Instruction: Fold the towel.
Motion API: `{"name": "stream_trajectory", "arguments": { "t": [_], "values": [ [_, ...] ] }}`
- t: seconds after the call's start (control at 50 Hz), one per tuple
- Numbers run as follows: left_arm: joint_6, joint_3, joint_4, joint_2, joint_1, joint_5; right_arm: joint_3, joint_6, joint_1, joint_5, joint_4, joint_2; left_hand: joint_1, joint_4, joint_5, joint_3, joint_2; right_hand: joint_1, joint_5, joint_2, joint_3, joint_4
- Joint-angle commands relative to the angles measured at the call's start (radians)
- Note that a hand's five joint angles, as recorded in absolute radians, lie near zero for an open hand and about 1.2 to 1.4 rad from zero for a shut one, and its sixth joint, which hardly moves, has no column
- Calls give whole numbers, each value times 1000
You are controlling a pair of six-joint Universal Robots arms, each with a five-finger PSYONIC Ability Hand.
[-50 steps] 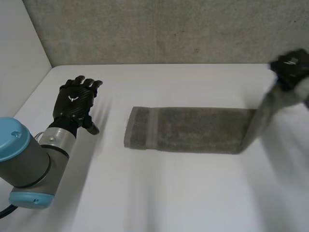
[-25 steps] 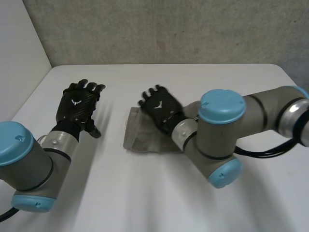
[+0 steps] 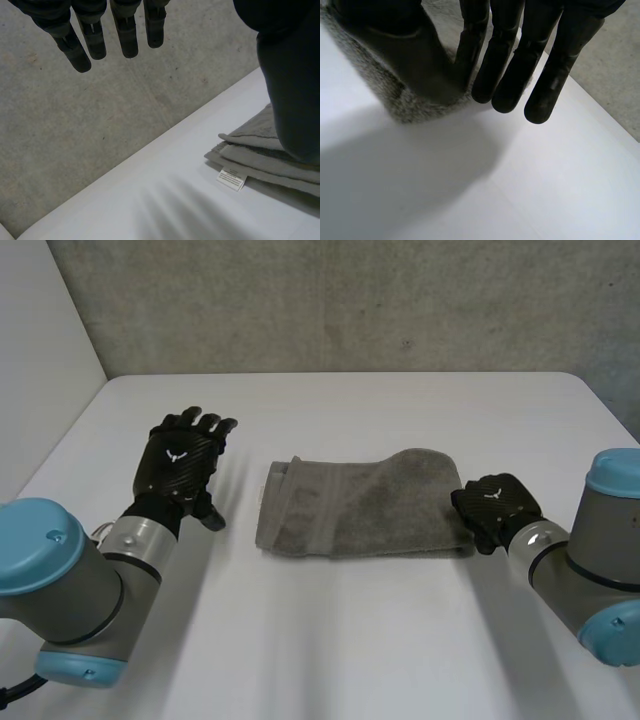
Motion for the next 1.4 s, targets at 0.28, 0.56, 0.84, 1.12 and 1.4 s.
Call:
{"name": "stream_trajectory", "arguments": {
  "t": [0.28,0.56,0.84,1.12,1.4],
  "values": [
    [0,-1,0,14,-34,-31,54,155,-4,-78,-51,-15,-80,-86,-215,-69,-84,-857,-849,-849,-838,-841],
    [0,-24,38,9,-31,-30,61,215,-7,-117,-101,2,-80,-86,-215,-69,-84,-355,-347,-346,-336,-339],
    [0,-35,60,18,-30,-37,70,65,-111,-100,33,-26,-80,-86,-215,-69,-84,170,177,178,189,185],
    [-6,9,49,124,-34,-39,69,-190,-256,-161,186,-228,-80,-86,-215,-69,-84,170,177,178,189,185],
    [-49,178,3,123,-129,-108,-198,-28,280,-186,178,-78,-80,-86,-215,-69,-84,170,177,178,189,185]
  ]
}}
